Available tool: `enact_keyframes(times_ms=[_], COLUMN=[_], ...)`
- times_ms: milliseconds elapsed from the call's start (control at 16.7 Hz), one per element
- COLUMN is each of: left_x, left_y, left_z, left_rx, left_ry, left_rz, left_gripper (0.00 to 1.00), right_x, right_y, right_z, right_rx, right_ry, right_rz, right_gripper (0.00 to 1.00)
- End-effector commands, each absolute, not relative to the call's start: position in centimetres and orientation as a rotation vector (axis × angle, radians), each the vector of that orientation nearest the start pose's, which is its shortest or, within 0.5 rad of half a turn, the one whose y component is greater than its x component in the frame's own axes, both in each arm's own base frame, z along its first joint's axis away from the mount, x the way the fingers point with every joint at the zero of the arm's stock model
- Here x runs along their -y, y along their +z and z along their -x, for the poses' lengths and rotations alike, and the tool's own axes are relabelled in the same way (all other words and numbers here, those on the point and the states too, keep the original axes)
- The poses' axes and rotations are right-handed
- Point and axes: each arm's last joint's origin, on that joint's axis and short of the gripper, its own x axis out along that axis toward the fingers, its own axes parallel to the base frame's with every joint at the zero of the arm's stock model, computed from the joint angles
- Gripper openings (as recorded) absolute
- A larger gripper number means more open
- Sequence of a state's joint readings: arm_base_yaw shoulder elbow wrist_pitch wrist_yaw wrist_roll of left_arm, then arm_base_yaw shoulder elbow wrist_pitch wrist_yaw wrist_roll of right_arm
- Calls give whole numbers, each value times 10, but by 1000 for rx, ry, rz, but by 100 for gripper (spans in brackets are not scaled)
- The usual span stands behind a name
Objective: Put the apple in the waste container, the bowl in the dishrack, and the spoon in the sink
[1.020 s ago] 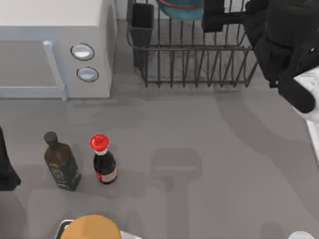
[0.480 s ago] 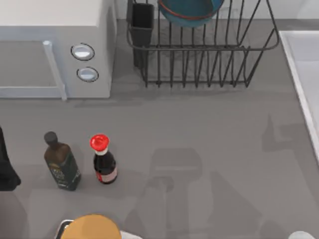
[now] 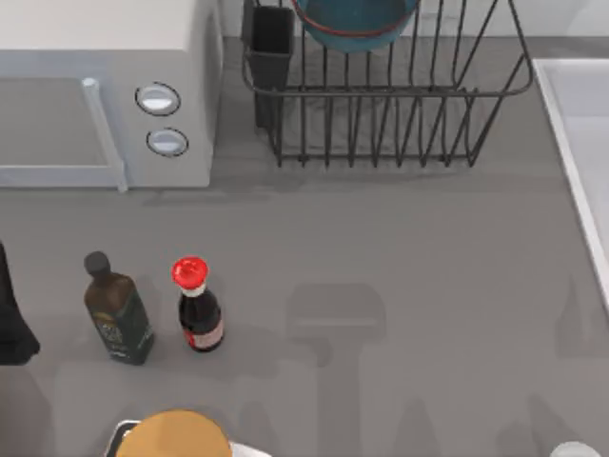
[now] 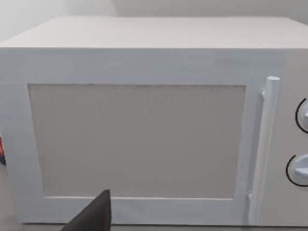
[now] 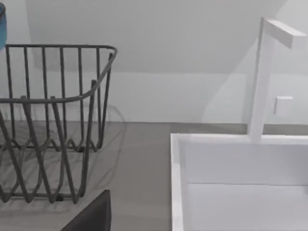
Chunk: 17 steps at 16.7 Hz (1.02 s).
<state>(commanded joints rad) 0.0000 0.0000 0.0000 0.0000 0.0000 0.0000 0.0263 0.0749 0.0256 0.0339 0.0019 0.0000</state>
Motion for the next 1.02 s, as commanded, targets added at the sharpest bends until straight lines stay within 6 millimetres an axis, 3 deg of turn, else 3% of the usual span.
enact_keyframes(times_ms=[660, 840, 1020], left_x=[1, 1, 1], left_y=[160, 160, 160], left_z=[-106, -106, -106], left_rx=[0, 0, 0], left_ry=[0, 0, 0], left_rz=[0, 0, 0], left_gripper=[100, 100, 100], right_x=[2, 7, 15], right_y=[166, 179, 193], right_z=[-106, -109, -121], right_rx=[-34, -175, -435], right_ry=[-7, -36, -36], right_rz=[34, 156, 337], right_gripper=[100, 100, 100])
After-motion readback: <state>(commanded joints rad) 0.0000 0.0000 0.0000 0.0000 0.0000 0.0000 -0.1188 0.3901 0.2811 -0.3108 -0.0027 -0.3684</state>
